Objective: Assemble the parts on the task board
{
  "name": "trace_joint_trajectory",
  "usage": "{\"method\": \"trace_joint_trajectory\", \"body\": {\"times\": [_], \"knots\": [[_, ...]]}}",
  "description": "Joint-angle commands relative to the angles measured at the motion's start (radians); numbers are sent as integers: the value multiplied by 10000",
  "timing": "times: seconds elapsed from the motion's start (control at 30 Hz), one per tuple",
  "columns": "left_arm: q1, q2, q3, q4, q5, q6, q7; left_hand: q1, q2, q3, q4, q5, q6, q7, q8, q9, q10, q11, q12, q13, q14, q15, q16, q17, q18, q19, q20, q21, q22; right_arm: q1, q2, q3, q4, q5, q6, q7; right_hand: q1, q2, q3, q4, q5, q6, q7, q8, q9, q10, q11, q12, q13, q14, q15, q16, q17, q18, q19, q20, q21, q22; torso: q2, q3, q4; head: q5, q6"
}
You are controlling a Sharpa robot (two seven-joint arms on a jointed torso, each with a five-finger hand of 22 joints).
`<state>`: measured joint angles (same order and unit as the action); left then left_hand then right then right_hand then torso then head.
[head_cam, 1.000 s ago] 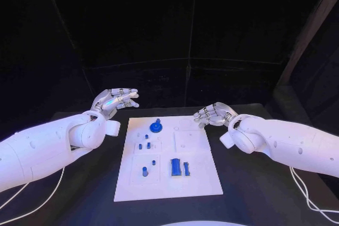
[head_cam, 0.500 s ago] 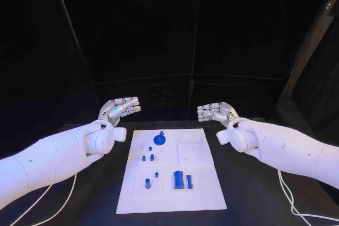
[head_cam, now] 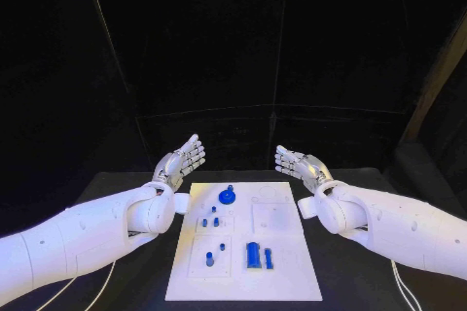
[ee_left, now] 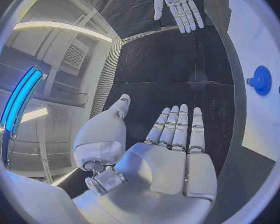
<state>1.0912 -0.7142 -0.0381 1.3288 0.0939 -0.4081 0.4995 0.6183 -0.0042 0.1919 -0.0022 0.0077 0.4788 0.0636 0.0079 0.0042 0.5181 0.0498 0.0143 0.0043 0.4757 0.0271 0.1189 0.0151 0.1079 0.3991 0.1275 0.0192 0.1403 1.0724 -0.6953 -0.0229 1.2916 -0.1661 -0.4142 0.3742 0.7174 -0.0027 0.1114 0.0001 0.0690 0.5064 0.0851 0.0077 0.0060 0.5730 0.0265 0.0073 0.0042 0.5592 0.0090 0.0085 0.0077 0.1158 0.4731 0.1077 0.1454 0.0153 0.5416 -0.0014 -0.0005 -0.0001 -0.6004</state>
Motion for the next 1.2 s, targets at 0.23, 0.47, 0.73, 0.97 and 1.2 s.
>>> {"method": "trace_joint_trajectory", "body": {"times": [0.23, 0.47, 0.73, 0.97, 1.2], "knots": [[-341, -547, 315, 2019, -851, -3222, 192, -2893, 42, -899, 22, -77, -2240, -636, -79, -42, -2429, -498, -143, -43, -2226, -271, -1189, -151, -1079, -1866, -1275, -192, -657, -177, -683, 185, 2258, 1452, -3092, 1288, -3312, 27, -1114, -1, -690, -2339, -851, -77, -60, -2643, -265, -73, -42, -2579, -90, -85, -77, -1158, -2176, -1077, -672, -153, 26, 14, 5, 1, 4], [-412, -658, 381, 2412, -939, -3619, 205, -3766, 42, -1168, 22, -77, -2920, -636, -79, -42, -3160, -498, -143, -43, -2899, -271, -1189, -151, -1079, -2416, -1275, -192, -1403, -224, -847, 229, 2784, 1661, -3558, 1458, -4316, 27, -1114, -1, -690, -3048, -851, -77, -60, -3448, -265, -73, -42, -3364, -90, -85, -77, -1158, -2844, -1077, -1454, -153, 26, 14, 5, 1, 4], [-412, -658, 381, 2412, -939, -3619, 205, -4464, 42, -1919, 22, -77, -3464, -636, -79, -42, -3741, -498, -143, -43, -3438, -271, -1189, -151, -1079, -2858, -1275, -192, -1403, -224, -847, 229, 2784, 1661, -3558, 1458, -5138, 27, -1114, -1, -690, -3634, -851, -77, -60, -4098, -265, -73, -42, -4010, -90, -85, -77, -1158, -3391, -1077, -1454, -153, 26, 14, 5, 1, 4], [-412, -658, 381, 2412, -939, -3619, 205, -4864, 42, -1919, 22, -77, -3770, -636, -79, -42, -4076, -498, -143, -43, -3740, -271, -1189, -151, -1079, -3122, -1275, -192, -1403, -224, -847, 229, 2784, 1661, -3558, 1458, -5584, 27, -1114, -1, -690, -3948, -851, -77, -60, -4472, -265, -73, -42, -4354, -90, -85, -77, -1158, -3684, -1077, -1454, -153, 26, 14, 5, 1, 4], [-412, -658, 381, 2412, -939, -3619, 205, -5467, 42, -1919, 22, -77, -4788, -636, -79, -42, -5181, -498, -143, -43, -4757, -271, -1189, -151, -1079, -3991, -1275, -192, -1403, -224, -847, 229, 2784, 1661, -3558, 1458, -5991, 27, -1114, -1, -690, -4217, -851, -77, -60, -4775, -265, -73, -42, -4647, -90, -85, -77, -1158, -3918, -1077, -1454, -153, 26, 14, 5, 1, 4]]}}
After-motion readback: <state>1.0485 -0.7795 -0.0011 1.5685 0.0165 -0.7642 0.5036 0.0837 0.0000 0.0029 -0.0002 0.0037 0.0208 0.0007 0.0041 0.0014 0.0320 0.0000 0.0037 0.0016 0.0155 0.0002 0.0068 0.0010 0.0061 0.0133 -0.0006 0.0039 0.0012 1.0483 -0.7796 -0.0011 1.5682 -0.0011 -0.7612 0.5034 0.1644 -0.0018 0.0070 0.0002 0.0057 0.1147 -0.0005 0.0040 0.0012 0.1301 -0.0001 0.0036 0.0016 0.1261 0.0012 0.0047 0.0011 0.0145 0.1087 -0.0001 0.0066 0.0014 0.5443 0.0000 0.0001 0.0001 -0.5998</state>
